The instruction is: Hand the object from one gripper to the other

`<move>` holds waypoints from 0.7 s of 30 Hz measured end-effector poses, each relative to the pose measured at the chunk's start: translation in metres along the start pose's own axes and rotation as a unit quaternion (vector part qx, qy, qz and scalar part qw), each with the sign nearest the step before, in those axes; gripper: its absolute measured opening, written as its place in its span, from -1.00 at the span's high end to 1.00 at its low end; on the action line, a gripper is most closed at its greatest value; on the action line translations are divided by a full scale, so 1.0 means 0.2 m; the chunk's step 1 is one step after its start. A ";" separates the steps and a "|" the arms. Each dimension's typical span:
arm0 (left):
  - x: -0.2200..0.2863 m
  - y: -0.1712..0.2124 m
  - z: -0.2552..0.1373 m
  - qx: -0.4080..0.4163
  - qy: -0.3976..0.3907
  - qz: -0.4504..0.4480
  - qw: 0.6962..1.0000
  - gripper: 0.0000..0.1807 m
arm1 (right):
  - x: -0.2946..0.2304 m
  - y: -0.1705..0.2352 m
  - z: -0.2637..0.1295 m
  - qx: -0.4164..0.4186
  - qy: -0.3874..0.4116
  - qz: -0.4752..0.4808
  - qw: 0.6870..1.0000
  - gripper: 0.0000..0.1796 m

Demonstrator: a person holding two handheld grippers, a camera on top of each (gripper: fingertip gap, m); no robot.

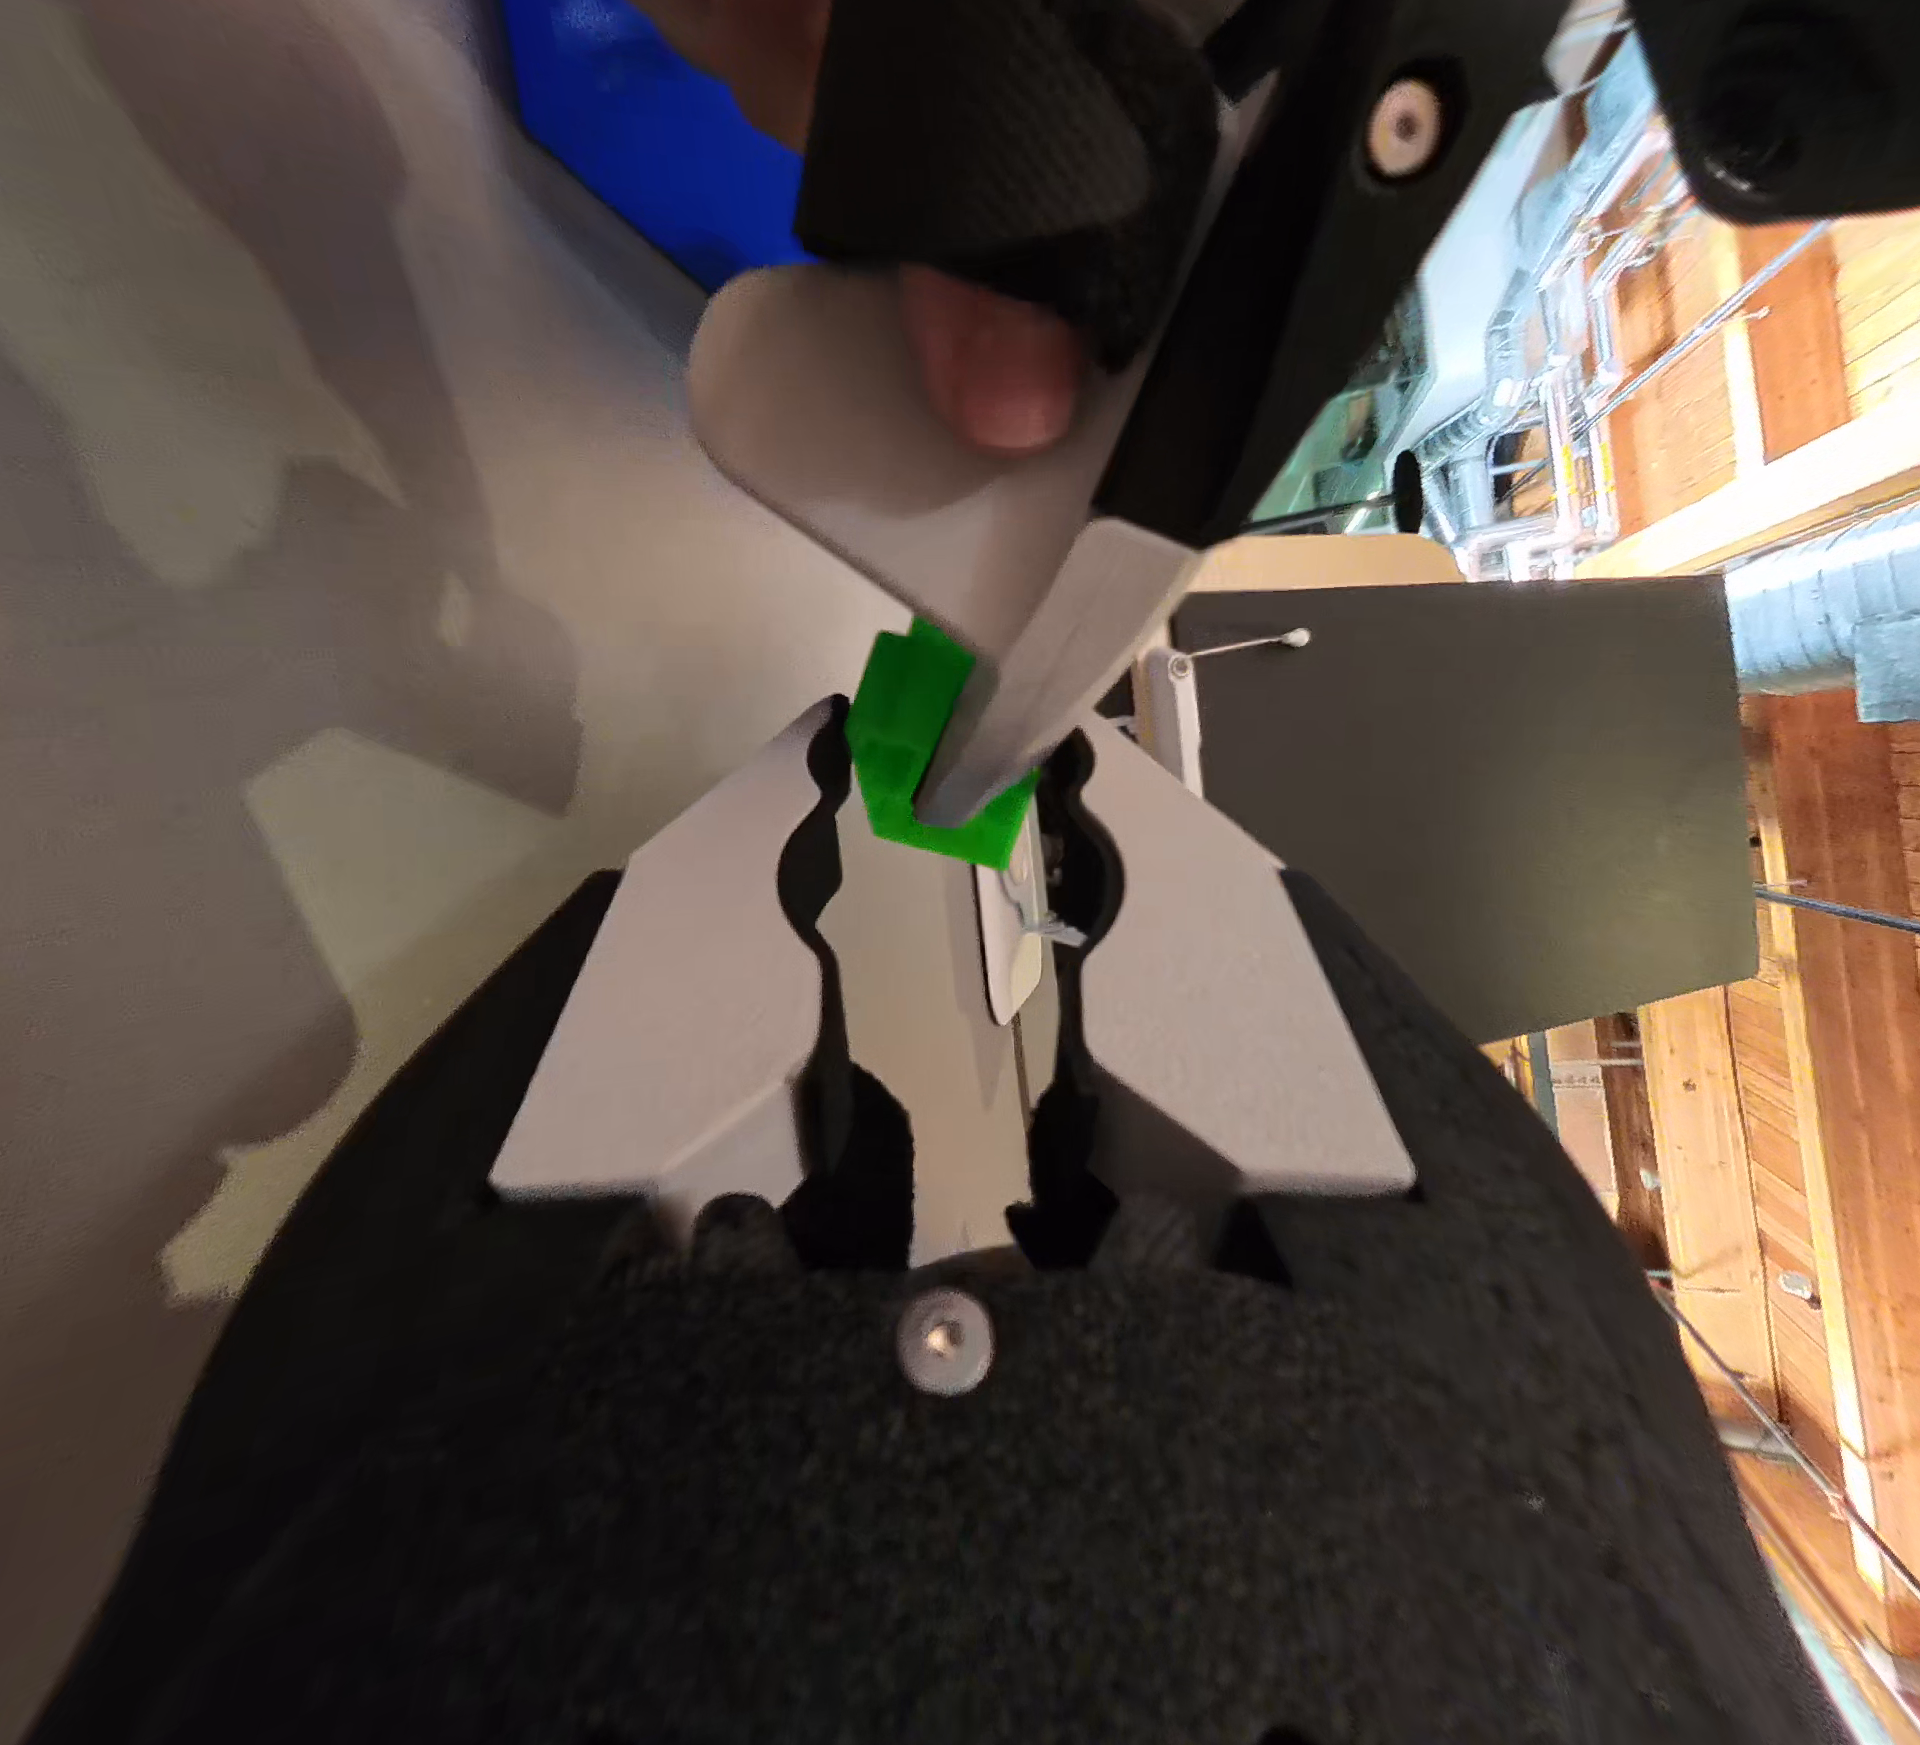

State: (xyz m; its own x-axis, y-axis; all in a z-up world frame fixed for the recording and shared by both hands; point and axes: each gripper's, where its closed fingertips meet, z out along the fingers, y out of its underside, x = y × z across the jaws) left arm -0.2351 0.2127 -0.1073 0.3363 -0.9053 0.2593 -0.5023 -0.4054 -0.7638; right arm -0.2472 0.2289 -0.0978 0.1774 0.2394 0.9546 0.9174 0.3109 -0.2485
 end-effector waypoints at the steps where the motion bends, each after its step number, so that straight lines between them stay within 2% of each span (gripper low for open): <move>1: -0.02 -0.01 -0.01 0.005 -0.010 0.017 1.000 0.44 | 0.01 -0.01 -0.01 0.012 0.001 0.009 1.000 0.58; 3: -0.09 -0.01 -0.05 0.010 -0.053 0.050 0.997 0.44 | -0.01 0.01 -0.02 0.024 -0.024 0.048 0.998 0.54; 5: -0.12 -0.04 -0.09 0.037 -0.067 0.082 0.994 0.44 | -0.01 0.08 -0.01 0.025 -0.057 0.123 0.990 0.42; 7: -0.07 -0.09 -0.13 0.085 -0.041 0.133 0.987 0.44 | 0.00 0.14 0.01 0.031 -0.100 0.235 0.966 0.33; 8: -0.03 -0.10 -0.16 0.108 -0.025 0.164 0.980 0.44 | 0.01 0.16 0.02 0.041 -0.126 0.303 0.944 0.33; 9: -0.01 -0.11 -0.17 0.121 -0.022 0.187 0.975 0.44 | 0.01 0.15 0.00 0.066 -0.173 0.375 0.908 0.34; 11: 0.01 -0.11 -0.18 0.116 -0.023 0.220 0.968 0.44 | 0.07 0.12 -0.04 0.127 -0.248 0.513 0.812 0.34; 12: 0.02 -0.11 -0.19 0.116 -0.027 0.236 0.964 0.44 | 0.11 0.09 -0.07 0.166 -0.291 0.569 0.751 0.35; 14: 0.06 -0.11 -0.18 0.121 -0.022 0.259 0.958 0.44 | 0.18 0.04 -0.14 0.222 -0.379 0.661 0.609 0.33; 16: 0.09 -0.10 -0.16 0.119 -0.016 0.278 0.953 0.44 | 0.24 0.02 -0.19 0.259 -0.441 0.715 0.477 0.33; 17: 0.10 -0.09 -0.14 0.115 -0.021 0.289 0.950 0.44 | 0.23 0.03 -0.19 0.254 -0.453 0.731 0.442 0.31; 18: 0.09 -0.09 -0.13 0.108 -0.033 0.300 0.947 0.44 | 0.23 0.04 -0.18 0.253 -0.457 0.739 0.425 0.32; 20: 0.08 -0.09 -0.11 0.108 -0.055 0.315 0.941 0.44 | 0.22 0.06 -0.17 0.249 -0.463 0.751 0.399 0.33; 21: 0.07 -0.11 -0.11 0.115 -0.070 0.317 0.939 0.44 | 0.19 0.06 -0.17 0.235 -0.474 0.750 0.397 0.33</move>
State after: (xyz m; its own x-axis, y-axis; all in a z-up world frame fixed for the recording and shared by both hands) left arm -0.2371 0.2056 -0.0740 0.1376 -0.9234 -0.3583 -0.4572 0.2616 -0.8500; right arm -0.2178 0.2115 -0.0583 -0.0193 0.6487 -0.7608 -0.1732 -0.7516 -0.6365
